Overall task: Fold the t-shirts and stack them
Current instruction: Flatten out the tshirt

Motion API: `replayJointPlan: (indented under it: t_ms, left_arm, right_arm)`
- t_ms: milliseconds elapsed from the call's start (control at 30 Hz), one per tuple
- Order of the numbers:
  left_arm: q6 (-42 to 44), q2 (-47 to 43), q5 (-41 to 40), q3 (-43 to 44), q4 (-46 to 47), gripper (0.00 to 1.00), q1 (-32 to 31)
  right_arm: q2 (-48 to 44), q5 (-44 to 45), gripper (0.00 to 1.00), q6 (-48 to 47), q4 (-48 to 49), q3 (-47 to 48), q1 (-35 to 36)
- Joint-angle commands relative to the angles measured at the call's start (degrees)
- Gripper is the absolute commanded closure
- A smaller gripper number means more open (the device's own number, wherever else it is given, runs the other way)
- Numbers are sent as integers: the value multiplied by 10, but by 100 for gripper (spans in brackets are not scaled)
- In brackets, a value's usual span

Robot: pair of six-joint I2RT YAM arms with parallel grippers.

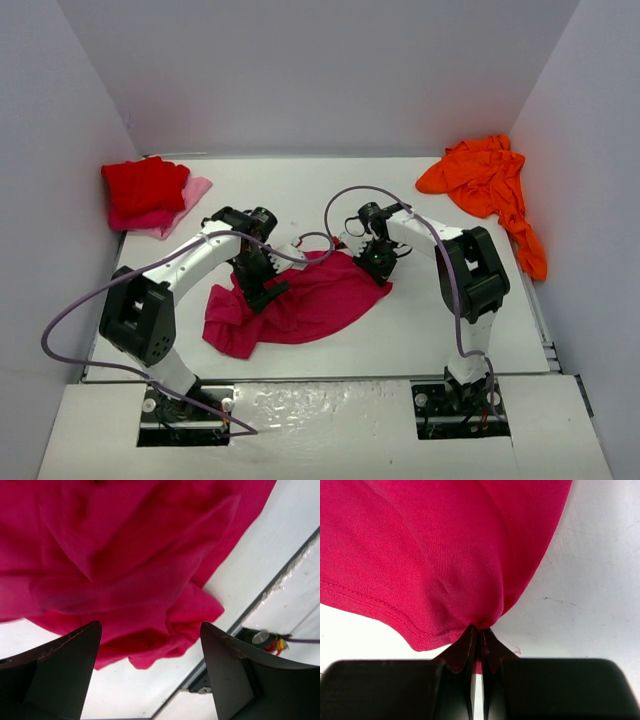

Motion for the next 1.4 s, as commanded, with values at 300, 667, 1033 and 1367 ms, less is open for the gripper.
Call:
replayJointPlan:
  t_ms: [300,667,1033,1367]
  left_arm:
    - [-42,135,-45,154,74,34,-61]
    - [-55,326,-110,321,86,100,-35]
    - [-57,461,-197,568,71,100,19]
    - [-57,460,-207,704,70,45,-1]
  right_arm:
    - [35,-3,100,8,18,-1,5]
    - [21,0,100,19,47,-20,0]
    - [31,27,100,48,73,-12,-11]
    - [56,45,100,62,90,-8,-10]
